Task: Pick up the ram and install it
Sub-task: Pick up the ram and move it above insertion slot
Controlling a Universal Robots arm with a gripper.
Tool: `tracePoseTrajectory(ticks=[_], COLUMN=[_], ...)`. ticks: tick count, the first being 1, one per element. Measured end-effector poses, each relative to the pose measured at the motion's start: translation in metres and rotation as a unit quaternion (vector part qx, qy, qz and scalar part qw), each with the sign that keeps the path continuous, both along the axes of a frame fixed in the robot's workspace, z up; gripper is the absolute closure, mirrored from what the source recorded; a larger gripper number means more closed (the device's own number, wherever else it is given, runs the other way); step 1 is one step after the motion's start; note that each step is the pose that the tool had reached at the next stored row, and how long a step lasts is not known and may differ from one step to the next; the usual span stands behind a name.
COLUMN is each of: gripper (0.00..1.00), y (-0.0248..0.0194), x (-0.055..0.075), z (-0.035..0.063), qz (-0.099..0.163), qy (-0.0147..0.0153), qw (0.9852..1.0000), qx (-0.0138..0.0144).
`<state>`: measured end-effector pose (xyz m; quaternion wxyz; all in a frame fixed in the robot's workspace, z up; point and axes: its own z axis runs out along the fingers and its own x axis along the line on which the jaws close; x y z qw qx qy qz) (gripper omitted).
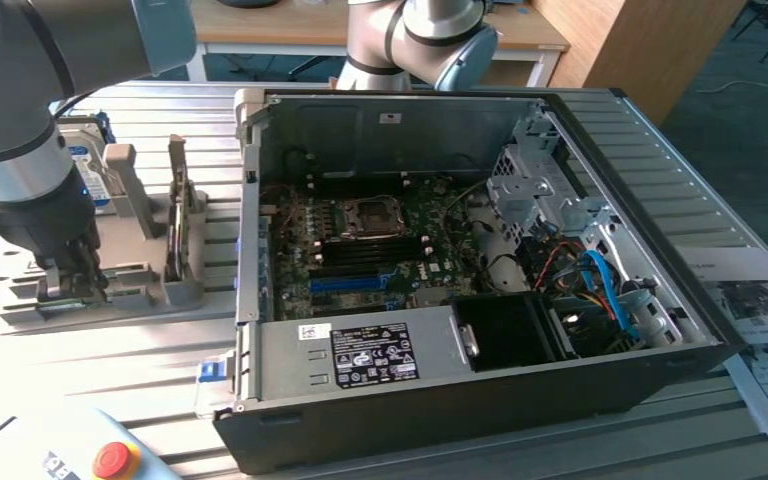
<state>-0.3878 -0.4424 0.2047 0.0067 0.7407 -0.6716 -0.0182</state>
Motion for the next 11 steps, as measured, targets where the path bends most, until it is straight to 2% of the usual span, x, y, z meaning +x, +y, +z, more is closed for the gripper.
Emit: tracePoseTrajectory(ticks=[11], gripper=[0.76], y=[0.0000], x=[0.0000], z=[-0.0027], qz=[0.000], qy=[-0.0001], qw=[1.0000], qx=[0.0000])
